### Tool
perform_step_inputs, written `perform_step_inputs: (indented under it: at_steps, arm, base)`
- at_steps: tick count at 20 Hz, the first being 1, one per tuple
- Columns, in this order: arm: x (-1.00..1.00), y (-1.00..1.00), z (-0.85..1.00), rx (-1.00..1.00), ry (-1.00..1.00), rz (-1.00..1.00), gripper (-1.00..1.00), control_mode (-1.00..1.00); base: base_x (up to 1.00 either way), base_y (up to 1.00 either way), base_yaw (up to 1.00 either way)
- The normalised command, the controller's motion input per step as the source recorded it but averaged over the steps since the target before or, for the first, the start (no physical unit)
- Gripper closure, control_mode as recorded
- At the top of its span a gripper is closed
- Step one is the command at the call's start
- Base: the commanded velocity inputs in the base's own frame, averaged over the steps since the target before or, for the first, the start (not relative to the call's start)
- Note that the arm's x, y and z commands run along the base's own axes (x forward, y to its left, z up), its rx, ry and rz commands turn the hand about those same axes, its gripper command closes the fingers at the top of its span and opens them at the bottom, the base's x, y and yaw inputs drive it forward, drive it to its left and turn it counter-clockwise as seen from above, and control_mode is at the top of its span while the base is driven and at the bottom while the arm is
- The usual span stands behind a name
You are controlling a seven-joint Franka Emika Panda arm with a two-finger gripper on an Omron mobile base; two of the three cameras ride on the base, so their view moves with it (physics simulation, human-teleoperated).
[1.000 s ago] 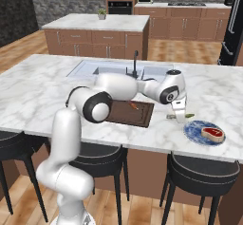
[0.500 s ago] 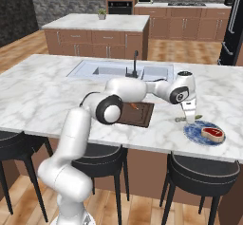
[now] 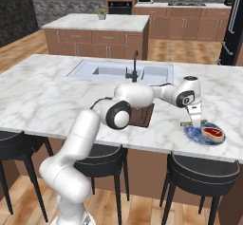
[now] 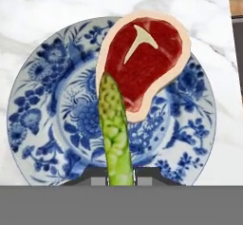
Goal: Create a steak meal by picking up the steak and asparagus from the tray and placing them on the plate. Leave the kebab skewer on the tray.
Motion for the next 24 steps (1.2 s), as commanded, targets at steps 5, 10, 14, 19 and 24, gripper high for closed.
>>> perform_step_inputs:
  at_steps: [5, 10, 14, 19, 24]
  arm:
    - [0.16, -0.18, -0.15, 0.00, 0.01, 0.00, -1.00, -1.00]
    - [0.26, -0.27, -0.04, 0.00, 0.00, 0.00, -1.00, -1.00]
    - [0.10, -0.13, 0.00, 0.00, 0.00, 0.00, -1.00, -1.00]
    - [-0.55, 0.24, 0.06, -0.01, -0.01, 0.04, -1.00, -1.00]
    - [-1.00, 0.94, 0.00, -0.09, 0.00, 0.04, -1.00, -1.00]
  base:
    - [0.00, 0.00, 0.00]
    - [0.00, 0.00, 0.00]
    - [0.00, 0.00, 0.00]
    - [0.00, 0.00, 0.00]
    - [0.00, 0.00, 0.00]
